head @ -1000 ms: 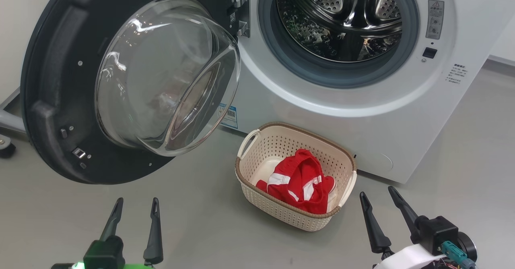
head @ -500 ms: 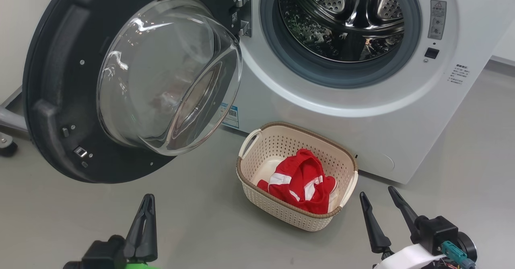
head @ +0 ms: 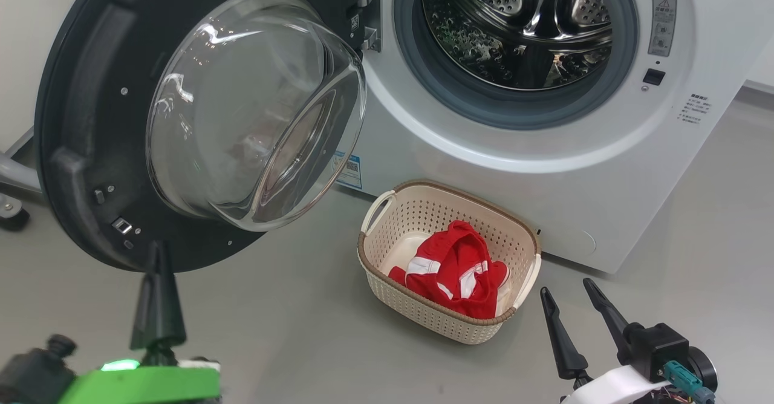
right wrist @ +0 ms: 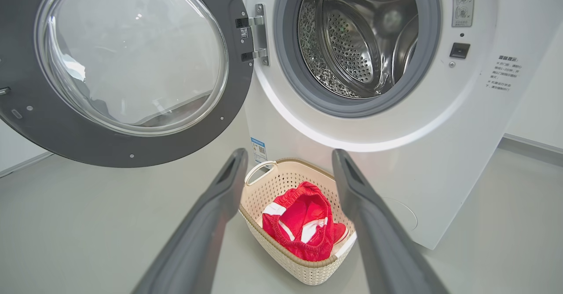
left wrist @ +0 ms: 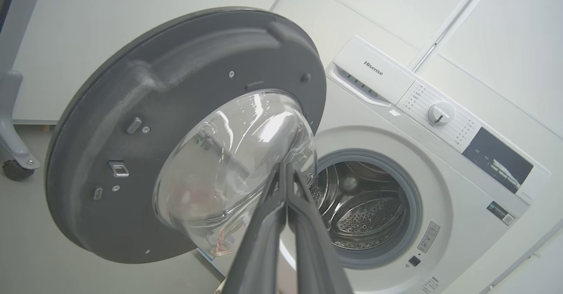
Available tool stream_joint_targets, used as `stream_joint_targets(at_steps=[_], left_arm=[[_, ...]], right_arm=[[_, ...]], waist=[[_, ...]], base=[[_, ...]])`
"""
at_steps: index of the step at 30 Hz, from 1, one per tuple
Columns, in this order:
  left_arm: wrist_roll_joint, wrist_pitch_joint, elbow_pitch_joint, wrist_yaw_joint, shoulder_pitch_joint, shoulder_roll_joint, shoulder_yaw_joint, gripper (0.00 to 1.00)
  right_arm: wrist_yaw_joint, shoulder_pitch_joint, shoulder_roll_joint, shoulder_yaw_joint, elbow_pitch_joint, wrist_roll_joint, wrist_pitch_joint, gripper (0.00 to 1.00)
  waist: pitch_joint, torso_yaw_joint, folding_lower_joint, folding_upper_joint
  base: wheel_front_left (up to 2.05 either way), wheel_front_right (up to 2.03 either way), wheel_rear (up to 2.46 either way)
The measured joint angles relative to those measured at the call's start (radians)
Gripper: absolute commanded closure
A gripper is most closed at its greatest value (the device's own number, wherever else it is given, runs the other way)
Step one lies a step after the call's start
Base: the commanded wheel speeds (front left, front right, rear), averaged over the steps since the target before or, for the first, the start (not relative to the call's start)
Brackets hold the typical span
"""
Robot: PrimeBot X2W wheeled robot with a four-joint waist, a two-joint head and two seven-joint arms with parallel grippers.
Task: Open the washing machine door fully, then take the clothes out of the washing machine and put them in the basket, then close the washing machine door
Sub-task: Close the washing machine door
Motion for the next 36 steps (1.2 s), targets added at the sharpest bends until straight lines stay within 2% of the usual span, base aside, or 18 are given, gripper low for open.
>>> stream_joint_targets(at_steps=[4,7,14,20,25,29,36], left_arm=[[-0.204,-0.02,-0.062,-0.033,-0.044,-0.001,0.045,1.0],[-0.279,-0.022,-0.097,-0.053,-0.08,-0.002,0.111,1.0],[-0.353,-0.03,-0.128,-0.084,-0.183,-0.002,0.293,1.0],[-0.444,-0.024,-0.07,-0.087,-0.266,0.065,0.421,1.0],[-0.503,0.027,0.055,-0.051,-0.323,0.14,0.503,1.0],[-0.54,0.087,0.169,-0.012,-0.35,0.196,0.526,1.0],[-0.701,0.206,0.345,0.023,-0.4,0.211,0.537,1.0]], right_arm=[[0.0,0.0,-0.005,0.001,-0.009,0.0,0.007,0.0],[0.0,-0.001,-0.009,0.0,-0.015,0.0,0.007,0.0],[0.0,-0.004,-0.02,0.0,-0.033,-0.002,0.016,0.0],[0.0,-0.022,-0.032,0.0,-0.056,-0.011,0.025,0.0],[0.002,-0.035,-0.046,0.0,-0.07,-0.012,0.037,0.0],[0.008,-0.053,-0.055,0.001,-0.083,-0.018,0.044,0.0],[0.016,-0.071,-0.075,0.002,-0.105,-0.026,0.062,0.0]], waist=[[0.012,0.0,0.0,0.0],[0.021,0.0,0.0,0.0],[0.047,0.0,0.0,0.0],[0.077,-0.006,0.0,0.0],[0.104,-0.016,0.0,0.0],[0.125,-0.028,0.0,0.0],[0.161,-0.053,0.0,0.0]], base=[[0.0,0.0,0.0],[0.0,0.0,0.0],[0.0,0.0,0.0],[0.0,0.0,0.0],[0.0,0.0,0.0],[0.0,0.0,0.0],[0.0,0.0,0.0]])
